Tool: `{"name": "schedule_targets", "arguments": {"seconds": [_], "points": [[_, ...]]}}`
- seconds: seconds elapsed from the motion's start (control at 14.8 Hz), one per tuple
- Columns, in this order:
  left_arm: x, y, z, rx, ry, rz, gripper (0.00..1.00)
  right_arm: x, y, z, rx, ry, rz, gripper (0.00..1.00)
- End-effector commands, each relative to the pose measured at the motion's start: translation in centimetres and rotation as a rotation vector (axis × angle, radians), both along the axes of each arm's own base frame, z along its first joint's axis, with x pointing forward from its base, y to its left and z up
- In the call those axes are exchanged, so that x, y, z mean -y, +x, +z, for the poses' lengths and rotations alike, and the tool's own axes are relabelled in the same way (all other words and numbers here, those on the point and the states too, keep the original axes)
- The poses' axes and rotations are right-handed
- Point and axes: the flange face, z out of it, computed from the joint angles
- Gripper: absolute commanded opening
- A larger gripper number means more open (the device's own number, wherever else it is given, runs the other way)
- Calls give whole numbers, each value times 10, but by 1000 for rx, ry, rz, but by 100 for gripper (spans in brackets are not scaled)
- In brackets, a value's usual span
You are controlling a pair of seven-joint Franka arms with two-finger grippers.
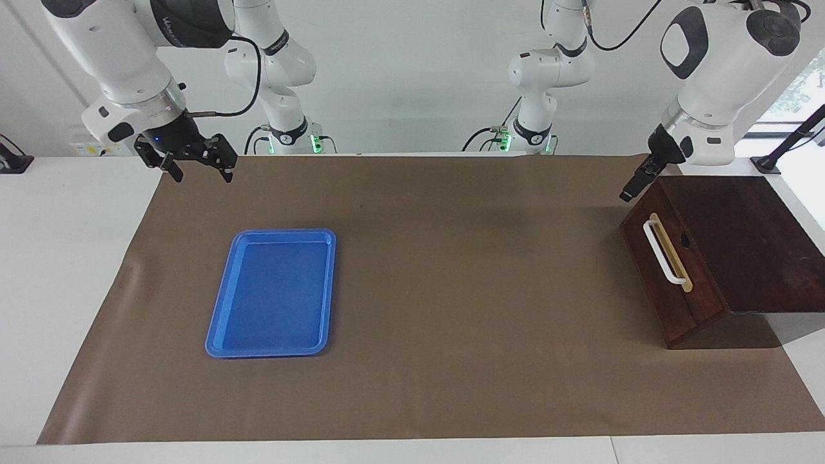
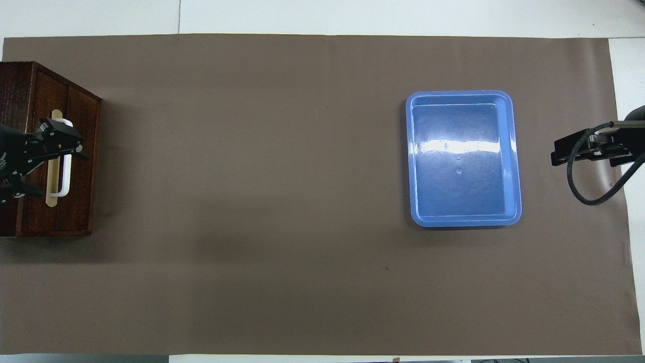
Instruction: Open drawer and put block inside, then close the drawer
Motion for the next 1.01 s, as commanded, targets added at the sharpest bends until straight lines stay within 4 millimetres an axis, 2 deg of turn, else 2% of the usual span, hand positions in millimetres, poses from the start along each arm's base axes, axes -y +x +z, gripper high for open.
{"name": "schedule_targets", "arguments": {"seconds": [0.0, 0.2, 0.34, 0.47, 0.81, 0.95], "points": [[1, 10, 15, 9, -43, -207, 100, 3, -1, -1, -14, -11, 34, 100], [5, 17, 9, -26, -48, -351, 100, 3, -2, -2, -17, -11, 28, 100], [8, 11, 3, -87, -59, -429, 100, 5, -2, -2, -17, -8, 21, 100], [7, 9, 10, -102, -13, -492, 100, 6, -2, -2, -17, -8, 20, 100], [14, 14, 12, -40, -45, -504, 100, 6, -2, -2, -17, -8, 20, 100], [13, 15, 6, -37, -52, -498, 100, 6, -2, -2, -17, -8, 20, 100]]}}
